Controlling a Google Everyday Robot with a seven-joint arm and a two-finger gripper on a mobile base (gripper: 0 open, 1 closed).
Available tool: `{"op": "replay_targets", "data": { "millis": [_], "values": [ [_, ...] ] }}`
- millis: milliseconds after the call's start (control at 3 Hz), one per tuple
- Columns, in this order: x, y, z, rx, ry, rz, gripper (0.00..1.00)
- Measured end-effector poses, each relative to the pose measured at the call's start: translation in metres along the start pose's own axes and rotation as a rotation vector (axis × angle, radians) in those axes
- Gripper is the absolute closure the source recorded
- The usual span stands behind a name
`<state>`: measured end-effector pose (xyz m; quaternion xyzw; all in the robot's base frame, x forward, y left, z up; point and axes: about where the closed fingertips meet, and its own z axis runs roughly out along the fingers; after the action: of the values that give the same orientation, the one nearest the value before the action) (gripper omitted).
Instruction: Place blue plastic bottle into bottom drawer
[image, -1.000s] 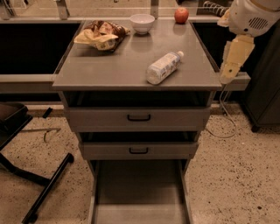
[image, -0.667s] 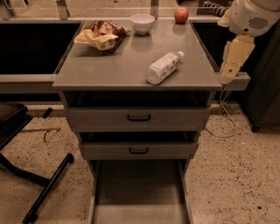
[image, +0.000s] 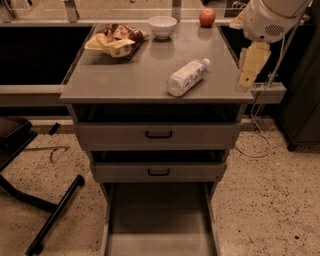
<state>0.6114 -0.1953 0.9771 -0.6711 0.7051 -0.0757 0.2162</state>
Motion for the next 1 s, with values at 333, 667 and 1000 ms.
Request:
{"op": "replay_targets", "data": {
  "millis": [333,667,1000],
  "values": [
    [-0.019,-0.012,0.028,-0.003,-0.033,-0.069,0.00],
    [-0.029,-0.026,0.058,-0.009,-0.042,-0.117,0.00],
    [-0.034,-0.032,0.074,-0.057,-0.052,-0.152,0.00]
  ]
}}
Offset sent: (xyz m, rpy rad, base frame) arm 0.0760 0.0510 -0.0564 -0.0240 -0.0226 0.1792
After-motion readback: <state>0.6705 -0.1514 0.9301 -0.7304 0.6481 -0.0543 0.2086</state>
